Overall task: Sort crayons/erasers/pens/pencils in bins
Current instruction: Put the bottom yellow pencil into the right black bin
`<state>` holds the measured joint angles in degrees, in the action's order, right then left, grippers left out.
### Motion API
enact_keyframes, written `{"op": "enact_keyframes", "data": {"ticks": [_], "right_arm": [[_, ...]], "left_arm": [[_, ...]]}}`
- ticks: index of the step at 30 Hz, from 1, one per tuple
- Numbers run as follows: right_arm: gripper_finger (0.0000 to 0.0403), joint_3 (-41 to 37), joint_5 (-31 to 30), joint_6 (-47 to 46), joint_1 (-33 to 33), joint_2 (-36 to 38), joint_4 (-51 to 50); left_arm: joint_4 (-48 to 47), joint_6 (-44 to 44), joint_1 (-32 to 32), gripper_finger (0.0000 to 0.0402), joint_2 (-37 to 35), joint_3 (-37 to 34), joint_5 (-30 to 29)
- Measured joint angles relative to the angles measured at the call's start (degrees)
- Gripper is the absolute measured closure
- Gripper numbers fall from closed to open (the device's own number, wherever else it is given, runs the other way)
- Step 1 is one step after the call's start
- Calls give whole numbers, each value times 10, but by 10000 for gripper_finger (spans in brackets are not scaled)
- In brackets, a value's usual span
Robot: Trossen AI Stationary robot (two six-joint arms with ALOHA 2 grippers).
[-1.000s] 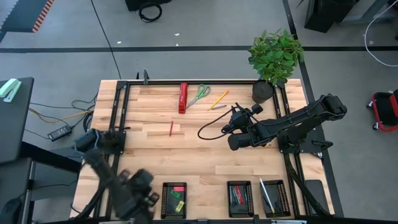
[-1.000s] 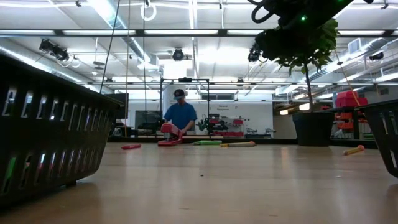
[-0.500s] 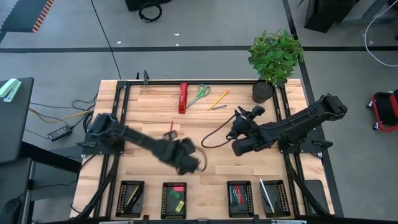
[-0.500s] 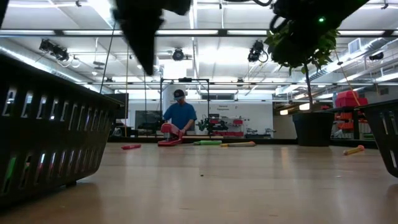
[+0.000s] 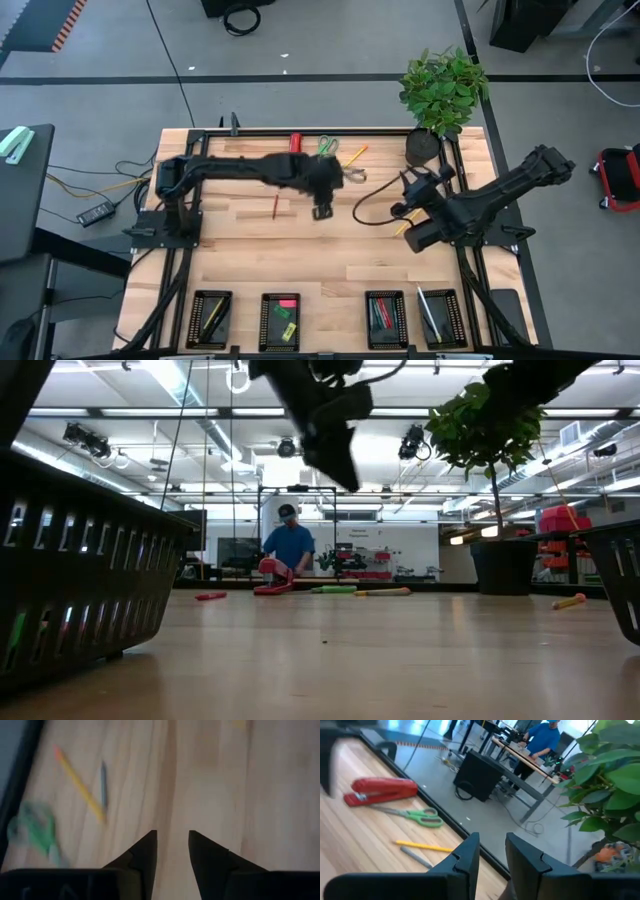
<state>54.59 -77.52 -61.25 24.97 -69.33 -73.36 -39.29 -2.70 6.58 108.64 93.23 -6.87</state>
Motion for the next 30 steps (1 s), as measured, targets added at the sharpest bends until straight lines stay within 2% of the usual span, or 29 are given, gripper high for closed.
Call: {"op": "enact_keyframes", "data": {"ticks": [6,13,17,21,25,27,30], "right_arm": [[301,0,1,20,-1,21,0],[301,0,66,101,-1,25,2],[301,0,71,43,-1,25,3],[301,0,80,-26,-4,24,3],[301,0,82,-27,-15,24,1],[301,0,91,-18,-23,24,-2],[301,0,111,-16,-40,24,-3]], "left_arm": [[204,-34,45,281,0,0,68],[374,-67,60,289,33,0,154],[411,-65,70,296,70,0,205],[411,-54,82,304,96,0,214],[412,-48,97,316,105,-1,217],[443,-36,105,325,103,-24,217],[488,-5,122,339,78,-96,217]]}}
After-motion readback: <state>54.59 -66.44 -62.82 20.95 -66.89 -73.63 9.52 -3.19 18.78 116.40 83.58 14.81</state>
